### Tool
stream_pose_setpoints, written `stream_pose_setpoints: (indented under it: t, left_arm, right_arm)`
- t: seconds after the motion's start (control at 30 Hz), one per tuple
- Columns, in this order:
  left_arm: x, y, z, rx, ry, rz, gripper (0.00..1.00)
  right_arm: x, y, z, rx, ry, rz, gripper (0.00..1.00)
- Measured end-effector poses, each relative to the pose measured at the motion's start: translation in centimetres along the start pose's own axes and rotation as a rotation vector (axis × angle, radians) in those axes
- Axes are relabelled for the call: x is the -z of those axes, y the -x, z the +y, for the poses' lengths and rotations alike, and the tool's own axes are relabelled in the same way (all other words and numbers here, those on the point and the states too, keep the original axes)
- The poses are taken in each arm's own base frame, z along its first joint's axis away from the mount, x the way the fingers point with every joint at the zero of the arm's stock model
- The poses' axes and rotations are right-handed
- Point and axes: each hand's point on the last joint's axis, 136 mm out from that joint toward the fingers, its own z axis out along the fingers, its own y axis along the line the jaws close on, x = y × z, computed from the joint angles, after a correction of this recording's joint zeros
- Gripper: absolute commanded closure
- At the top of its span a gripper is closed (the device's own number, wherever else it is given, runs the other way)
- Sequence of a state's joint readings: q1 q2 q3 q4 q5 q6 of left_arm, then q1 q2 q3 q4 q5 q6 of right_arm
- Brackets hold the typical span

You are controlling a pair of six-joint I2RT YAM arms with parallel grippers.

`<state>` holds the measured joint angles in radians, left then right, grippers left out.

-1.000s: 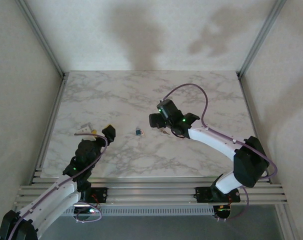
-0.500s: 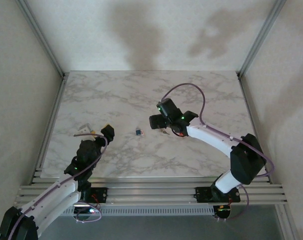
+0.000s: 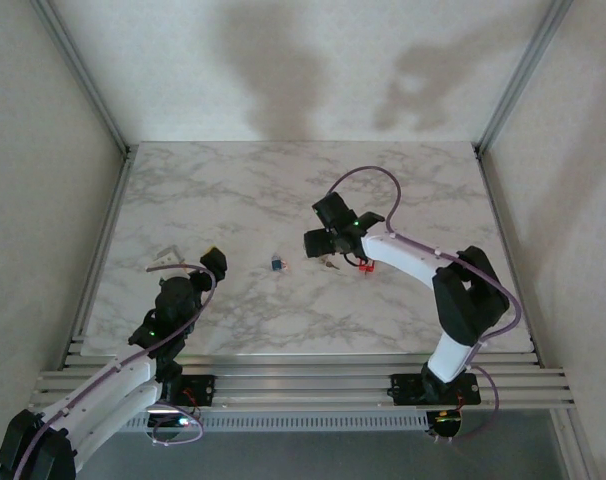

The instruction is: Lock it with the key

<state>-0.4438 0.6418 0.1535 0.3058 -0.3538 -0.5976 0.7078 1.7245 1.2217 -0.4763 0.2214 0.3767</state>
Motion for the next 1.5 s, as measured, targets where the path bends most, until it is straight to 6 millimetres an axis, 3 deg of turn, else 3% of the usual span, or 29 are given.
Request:
stream_pose_setpoints:
  t: [0.43, 0.77, 1.1, 1.5]
  left_arm:
    - [-0.2, -0.5, 0.2, -0.018, 0.023, 0.022, 0.00]
    - [-0.4, -0.7, 0.3, -0.025, 0.030, 0.034, 0.00]
    - [-0.4, -0.6, 0.2, -0.024, 0.029, 0.032, 0.00]
    - [-0.4, -0.8, 0.3, -0.028, 0.033, 0.039, 0.00]
  right_arm:
    - [-4.1, -1.1, 1.3, 0.050, 0.009, 0.108, 0.20]
    - [-6.0, -1.8, 1.5, 0.073, 0.009, 0.163, 0.30]
    - [-7.6, -2.3, 1.3, 0.084, 0.014, 0.199, 0.35]
    - [-7.8, -2.0, 1.5, 0.088, 0.023, 0.204, 0.42]
